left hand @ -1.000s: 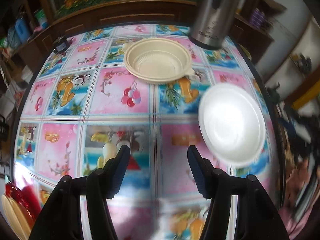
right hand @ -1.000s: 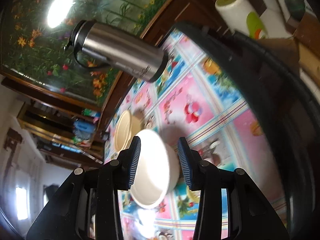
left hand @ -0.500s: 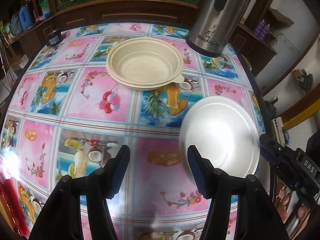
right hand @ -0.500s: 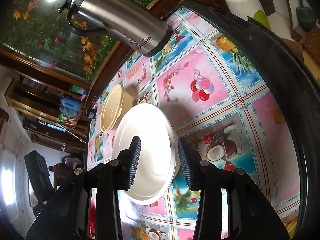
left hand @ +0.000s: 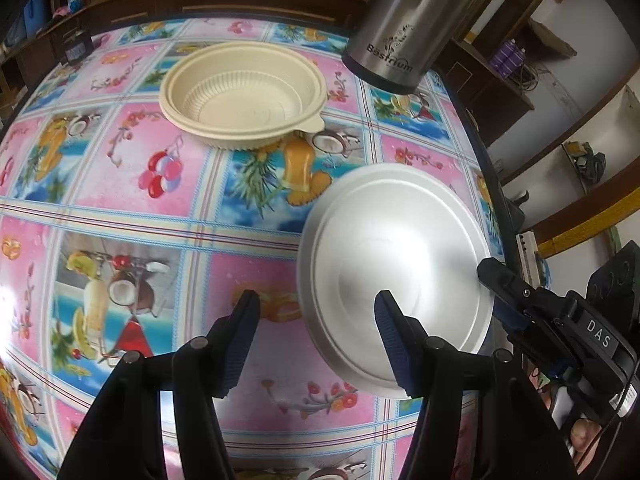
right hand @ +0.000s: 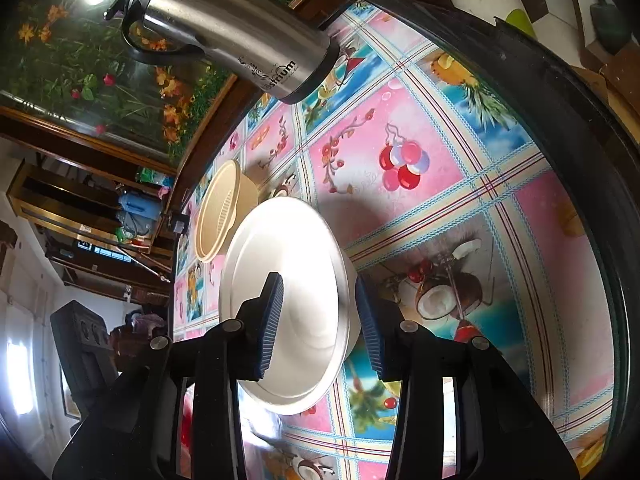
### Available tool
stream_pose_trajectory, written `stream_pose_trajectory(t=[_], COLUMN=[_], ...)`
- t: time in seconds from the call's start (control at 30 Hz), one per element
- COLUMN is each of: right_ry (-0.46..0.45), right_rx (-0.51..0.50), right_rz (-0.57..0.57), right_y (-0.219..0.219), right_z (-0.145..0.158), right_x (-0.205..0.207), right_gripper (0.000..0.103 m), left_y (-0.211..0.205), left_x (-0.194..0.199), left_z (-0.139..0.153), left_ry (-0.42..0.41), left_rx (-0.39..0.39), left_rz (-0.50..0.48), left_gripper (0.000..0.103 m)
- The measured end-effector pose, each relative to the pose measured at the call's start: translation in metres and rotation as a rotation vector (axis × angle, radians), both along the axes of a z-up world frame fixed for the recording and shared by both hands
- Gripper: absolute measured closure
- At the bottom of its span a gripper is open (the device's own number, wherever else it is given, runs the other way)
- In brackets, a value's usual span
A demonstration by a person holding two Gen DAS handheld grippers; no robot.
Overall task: Organize plates and bowls
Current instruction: 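Close the right gripper on the rim of the white paper plate, then lift the white paper plate and carry it toward the red plate stack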
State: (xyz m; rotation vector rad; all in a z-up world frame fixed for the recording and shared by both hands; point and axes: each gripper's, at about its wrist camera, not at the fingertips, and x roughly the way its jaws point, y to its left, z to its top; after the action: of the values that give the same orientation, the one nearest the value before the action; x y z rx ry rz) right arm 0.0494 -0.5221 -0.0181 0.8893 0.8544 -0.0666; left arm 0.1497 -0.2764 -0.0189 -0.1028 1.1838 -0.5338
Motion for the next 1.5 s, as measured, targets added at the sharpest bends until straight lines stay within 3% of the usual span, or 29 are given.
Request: stream_pose_trajectory(t=[0.17,0.27,0.43,0.53,0.77,1.17,1.5], right_ry=[0.008,0.011,0.025,0.038,0.039,0.003,-0.038], right_rx=[-0.001,-0.004,-0.037,-0.066,-0.105,-0.136,-0.124], right_rz=[-0.003,-0.004,-0.009,-0.016,-0.017,0.041,0.125], right_y=[0.0,0.001,0.003,0.005,0.008,0.038,0.101], right_z=[-0.001,-0.002,-0.001,-0.001,0.0,0.009,0.002], right_x=[0.001,0.001,0.001,0.001,0.002,0.005,-0.002], right_gripper=[0.065,0.067,0.086,0.088,0.094,0.094,0.094], left_y=[-0.005,-0.003,-0.001,0.001,0.008,0.052,0.118], left_x=[-0.001,0.0,0.001,0.001,0.0,-0.009,-0.031], left_z=[-0.004,-0.005,-0.006,-0.006,-0.008,-0.005,-0.002], left_ry=[0.0,0.001,0.007,-0.005,-0.002,0.009,-0.086], left_rx=[-0.002,-0.013,-0.023,-0.022,-0.028,-0.062,-0.044], left_rz=[-0.005,-0.005,-0.017,-0.016,-0.017,0.025,0.119], left_gripper=[0.047,0.056,0.079,0.091,0.091,0.091,0.092])
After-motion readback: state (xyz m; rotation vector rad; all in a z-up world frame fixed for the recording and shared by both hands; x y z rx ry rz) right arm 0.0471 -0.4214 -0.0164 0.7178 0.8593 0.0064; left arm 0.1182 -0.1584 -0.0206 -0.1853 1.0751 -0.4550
